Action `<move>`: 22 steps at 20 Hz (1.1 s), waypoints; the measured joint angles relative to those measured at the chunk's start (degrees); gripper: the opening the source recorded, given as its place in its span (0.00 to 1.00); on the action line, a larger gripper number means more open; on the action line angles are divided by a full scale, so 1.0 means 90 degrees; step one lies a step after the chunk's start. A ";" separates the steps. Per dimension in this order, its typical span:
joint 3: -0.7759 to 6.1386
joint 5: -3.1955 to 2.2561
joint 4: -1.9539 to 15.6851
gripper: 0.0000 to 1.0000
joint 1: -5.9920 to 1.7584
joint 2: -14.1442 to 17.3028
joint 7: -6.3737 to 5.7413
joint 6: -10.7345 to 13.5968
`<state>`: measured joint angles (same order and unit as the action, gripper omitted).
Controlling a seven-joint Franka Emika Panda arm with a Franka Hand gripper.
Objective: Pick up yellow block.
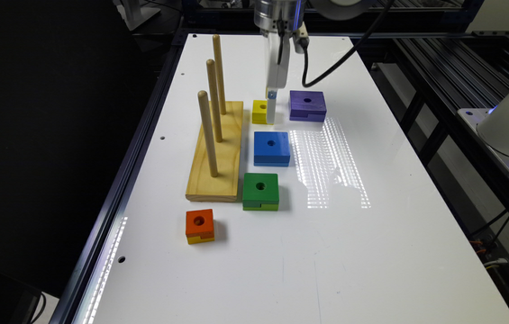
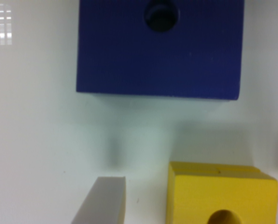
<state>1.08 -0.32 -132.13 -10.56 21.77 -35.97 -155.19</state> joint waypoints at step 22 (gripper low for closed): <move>0.0082 -0.0003 0.0141 1.00 0.0000 0.0254 -0.0017 -0.0116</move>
<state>1.81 -0.35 -130.87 -10.56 24.05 -36.12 -156.24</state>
